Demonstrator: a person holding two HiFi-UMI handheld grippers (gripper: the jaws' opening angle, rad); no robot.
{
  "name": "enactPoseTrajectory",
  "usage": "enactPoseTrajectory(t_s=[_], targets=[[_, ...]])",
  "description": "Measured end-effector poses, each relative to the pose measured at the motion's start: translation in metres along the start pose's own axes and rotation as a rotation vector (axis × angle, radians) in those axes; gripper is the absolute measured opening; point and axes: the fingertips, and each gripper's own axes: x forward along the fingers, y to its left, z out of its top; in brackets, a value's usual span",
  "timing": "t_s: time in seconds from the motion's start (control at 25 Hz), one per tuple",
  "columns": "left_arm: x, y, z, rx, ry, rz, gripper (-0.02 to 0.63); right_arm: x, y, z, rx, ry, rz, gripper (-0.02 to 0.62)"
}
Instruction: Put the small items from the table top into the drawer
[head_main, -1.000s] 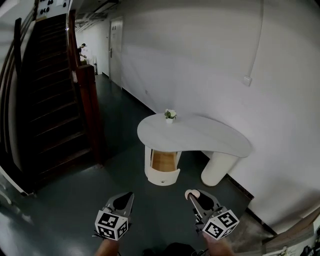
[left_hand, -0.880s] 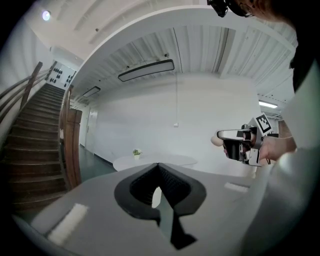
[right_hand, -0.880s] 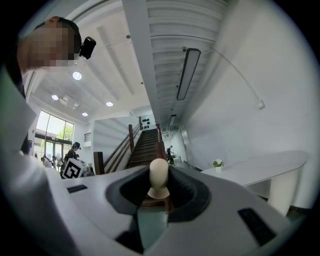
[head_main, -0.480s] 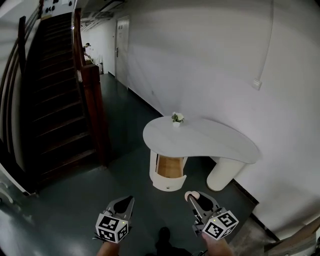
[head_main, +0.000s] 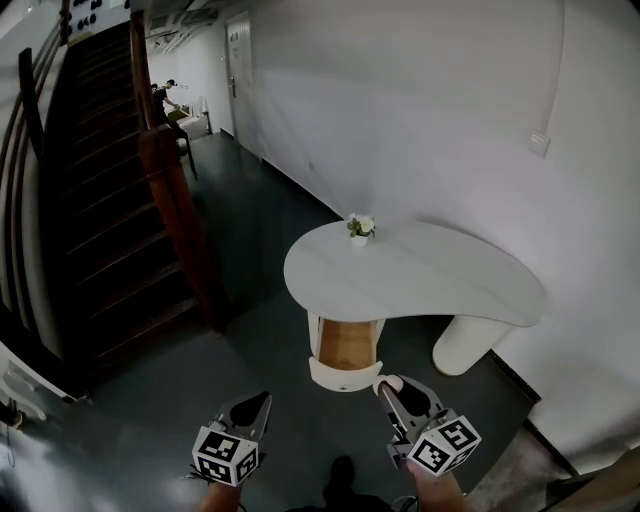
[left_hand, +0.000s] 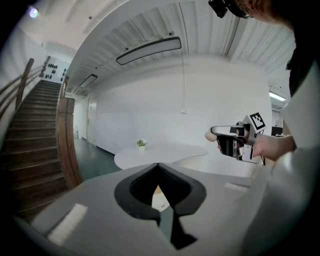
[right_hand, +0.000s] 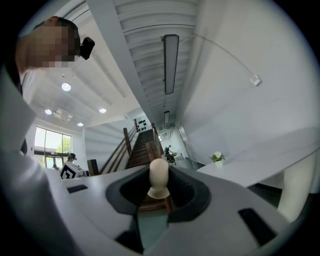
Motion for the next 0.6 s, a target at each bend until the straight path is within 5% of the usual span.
enactPoseTrajectory(t_s=[0.32,0.6], targets=[[0.092,0.002,0.028,0.015,0.044,-0.026,0.008,0.043,-0.084,0.004,0.055,0.012,0.007,0.092],[0.143,0.007,0.035,0.011,0.048,-0.062,0.008,0.070,-0.109,0.009,0.042,0.037,0.009,0.092]])
